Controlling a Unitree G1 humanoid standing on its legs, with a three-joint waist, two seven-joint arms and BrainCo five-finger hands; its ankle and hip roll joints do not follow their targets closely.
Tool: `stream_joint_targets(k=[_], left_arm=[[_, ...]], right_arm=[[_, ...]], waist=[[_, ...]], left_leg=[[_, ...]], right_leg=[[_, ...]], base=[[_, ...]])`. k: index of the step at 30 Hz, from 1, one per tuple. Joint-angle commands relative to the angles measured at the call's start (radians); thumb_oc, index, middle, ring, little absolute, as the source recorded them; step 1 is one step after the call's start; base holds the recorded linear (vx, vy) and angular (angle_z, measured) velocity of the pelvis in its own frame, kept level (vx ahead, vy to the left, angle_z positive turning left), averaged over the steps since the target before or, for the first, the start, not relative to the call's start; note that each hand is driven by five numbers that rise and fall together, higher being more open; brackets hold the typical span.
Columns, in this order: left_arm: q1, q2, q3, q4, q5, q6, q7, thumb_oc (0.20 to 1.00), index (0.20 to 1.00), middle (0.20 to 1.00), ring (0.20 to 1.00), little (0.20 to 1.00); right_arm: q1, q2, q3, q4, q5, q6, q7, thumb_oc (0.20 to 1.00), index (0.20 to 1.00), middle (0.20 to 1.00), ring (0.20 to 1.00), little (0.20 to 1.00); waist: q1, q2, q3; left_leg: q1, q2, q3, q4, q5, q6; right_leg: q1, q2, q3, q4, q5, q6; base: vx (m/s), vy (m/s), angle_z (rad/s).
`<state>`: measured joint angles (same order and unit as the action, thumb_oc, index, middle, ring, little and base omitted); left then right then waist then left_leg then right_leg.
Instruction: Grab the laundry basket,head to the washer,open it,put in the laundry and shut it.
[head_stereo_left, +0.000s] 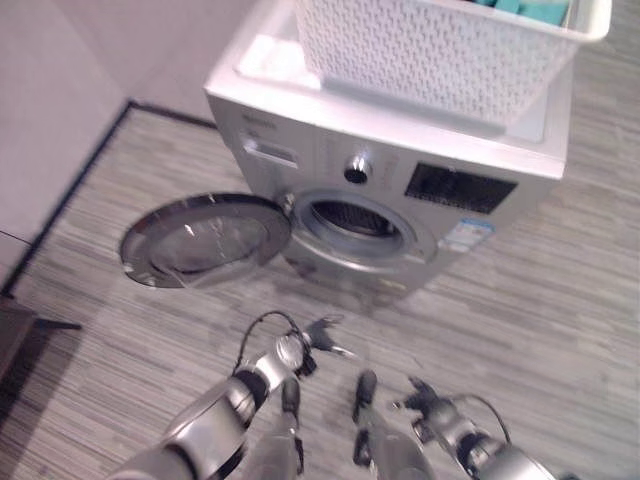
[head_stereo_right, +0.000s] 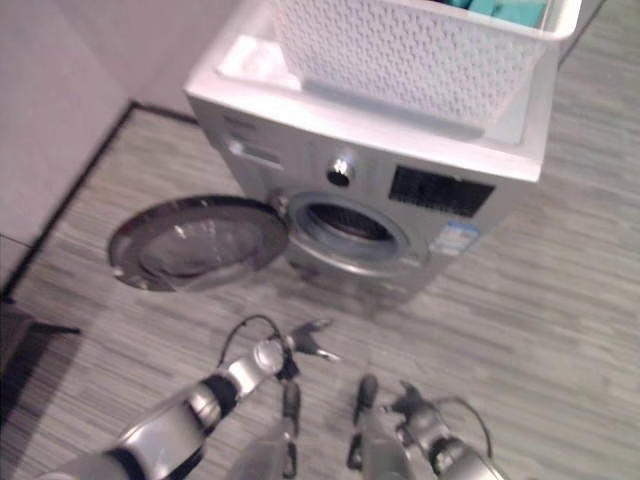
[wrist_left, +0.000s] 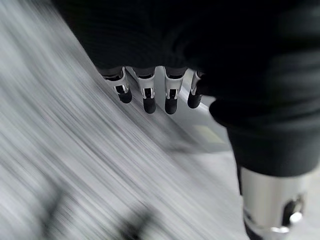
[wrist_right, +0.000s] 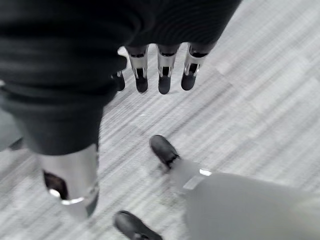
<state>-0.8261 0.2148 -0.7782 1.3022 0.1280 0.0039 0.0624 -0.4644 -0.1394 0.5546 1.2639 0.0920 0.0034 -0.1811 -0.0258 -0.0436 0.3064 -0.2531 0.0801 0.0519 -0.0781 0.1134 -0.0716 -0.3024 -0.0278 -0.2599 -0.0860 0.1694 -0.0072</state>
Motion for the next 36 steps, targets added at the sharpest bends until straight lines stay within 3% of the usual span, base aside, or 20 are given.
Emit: stream_joint_targets(k=[1, 4, 11, 20, 25, 26, 30, 31, 32, 33, 36], left_arm=[[-0.223, 0.124, 0.058, 0.042, 0.07, 0.004, 0.12, 1.0, 1.0, 1.0, 1.0, 1.0], [-0.351, 0.263, 0.107, 0.1, 0.046, 0.011, 0.176, 1.0, 1.0, 1.0, 1.0, 1.0], [-0.432, 0.37, 0.116, 0.142, 0.028, 0.017, 0.216, 1.0, 1.0, 1.0, 1.0, 1.0], [-0.432, 0.401, 0.127, 0.143, 0.005, 0.018, 0.238, 1.0, 1.0, 1.0, 1.0, 1.0], [-0.335, 0.387, 0.183, 0.052, -0.071, -0.019, 0.258, 1.0, 1.0, 1.0, 1.0, 1.0], [-0.294, 0.379, 0.205, 0.019, -0.094, -0.03, 0.264, 1.0, 1.0, 1.0, 1.0, 1.0], [0.043, 0.338, 0.33, -0.208, -0.143, -0.066, 0.271, 1.0, 1.0, 1.0, 1.0, 1.0], [0.334, 0.28, 0.432, -0.35, -0.148, -0.079, 0.232, 1.0, 1.0, 1.0, 1.0, 1.0], [0.334, 0.281, 0.432, -0.351, -0.148, -0.079, 0.232, 1.0, 1.0, 1.0, 1.0, 1.0], [0.582, 0.225, 0.552, -0.432, -0.201, -0.088, 0.165, 1.0, 1.0, 1.0, 1.0, 1.0], [0.727, 0.182, 0.629, -0.413, -0.24, -0.088, 0.124, 1.0, 1.0, 1.0, 1.0, 1.0]], right_arm=[[-0.007, -0.003, 0.02, 0.015, 0.06, -0.015, -0.036, 1.0, 1.0, 1.0, 1.0, 1.0], [-0.008, -0.004, 0.047, -0.014, 0.076, -0.036, -0.049, 1.0, 1.0, 1.0, 1.0, 1.0], [-0.013, -0.007, 0.064, -0.027, 0.088, -0.047, -0.07, 1.0, 1.0, 1.0, 1.0, 1.0], [0.003, 0.003, 0.074, -0.037, 0.093, -0.053, -0.074, 1.0, 1.0, 1.0, 1.0, 1.0], [0.018, -0.009, 0.049, -0.037, 0.078, -0.05, -0.074, 1.0, 1.0, 1.0, 1.0, 1.0], [0.027, -0.015, 0.037, -0.036, 0.074, -0.048, -0.076, 1.0, 1.0, 1.0, 1.0, 1.0], [0.122, -0.068, -0.108, -0.02, 0.079, -0.028, -0.067, 1.0, 1.0, 1.0, 1.0, 1.0], [0.203, -0.129, -0.285, -0.023, 0.138, -0.026, -0.048, 1.0, 1.0, 1.0, 1.0, 1.0], [0.203, -0.129, -0.284, -0.024, 0.138, -0.026, -0.048, 1.0, 1.0, 1.0, 1.0, 1.0], [0.261, -0.211, -0.468, -0.057, 0.201, -0.03, -0.041, 1.0, 1.0, 1.0, 1.0, 1.0], [0.304, -0.323, -0.594, -0.215, 0.207, -0.034, -0.058, 1.0, 1.0, 1.0, 1.0, 1.0]], waist=[[0.026, -0.012, 0.073], [0.015, -0.043, 0.087], [0.009, -0.063, 0.098], [0.014, -0.07, 0.099], [0.034, -0.056, 0.088], [0.039, -0.054, 0.085], [0.058, -0.056, 0.064], [0.066, -0.044, 0.04], [0.065, -0.045, 0.036], [0.062, -0.023, -0.012], [0.047, -0.004, -0.056]], left_leg=[[0.002, 0.03, -0.017, -0.009, -0.04, 0.015], [-0.044, 0.039, -0.023, -0.009, -0.024, 0.005], [-0.097, 0.042, -0.038, -0.009, -0.012, -0.003], [-0.108, 0.037, -0.046, -0.009, -0.012, -0.002], [-0.073, 0.026, -0.035, -0.009, -0.032, 0.009], [-0.06, 0.024, -0.029, -0.009, -0.037, 0.012], [-0.025, -0.004, 0.007, 0.133, -0.147, 0.051], [0.028, -0.026, 0.024, 0.211, -0.225, 0.086], [0.025, -0.027, 0.024, 0.21, -0.223, 0.086], [0.086, -0.059, 0.031, 0.235, -0.273, 0.123], [0.143, -0.085, 0.032, 0.224, -0.29, 0.154]], right_leg=[[0.082, -0.099, 0.064, -0.001, -0.109, 0.12], [0.046, -0.096, 0.057, -0.001, -0.095, 0.126], [0.002, -0.096, 0.049, -0.001, -0.085, 0.132], [-0.005, -0.098, 0.045, -0.001, -0.083, 0.135], [0.024, -0.108, 0.047, -0.001, -0.086, 0.141], [0.034, -0.11, 0.051, -0.001, -0.088, 0.143], [0.095, -0.139, 0.094, -0.001, -0.083, 0.147], [0.153, -0.158, 0.125, 0.007, -0.083, 0.15], [0.149, -0.16, 0.125, 0.007, -0.082, 0.15], [0.179, -0.18, 0.148, 0.055, -0.091, 0.159], [0.182, -0.198, 0.165, 0.139, -0.093, 0.171]], base=[[-0.04, -0.025, -0.03], [-0.04, -0.034, 0.03], [-0.01, -0.008, 0.07], [0.0, 0.0, 0.0], [0.02, 0.04, 0.0], [0.04, 0.12, -0.03], [0.08, 0.197, -0.24], [0.16, 0.299, -0.51], [0.27, 0.492, -0.68], [0.2, 0.34, -0.72], [0.16, 0.314, -0.4]])
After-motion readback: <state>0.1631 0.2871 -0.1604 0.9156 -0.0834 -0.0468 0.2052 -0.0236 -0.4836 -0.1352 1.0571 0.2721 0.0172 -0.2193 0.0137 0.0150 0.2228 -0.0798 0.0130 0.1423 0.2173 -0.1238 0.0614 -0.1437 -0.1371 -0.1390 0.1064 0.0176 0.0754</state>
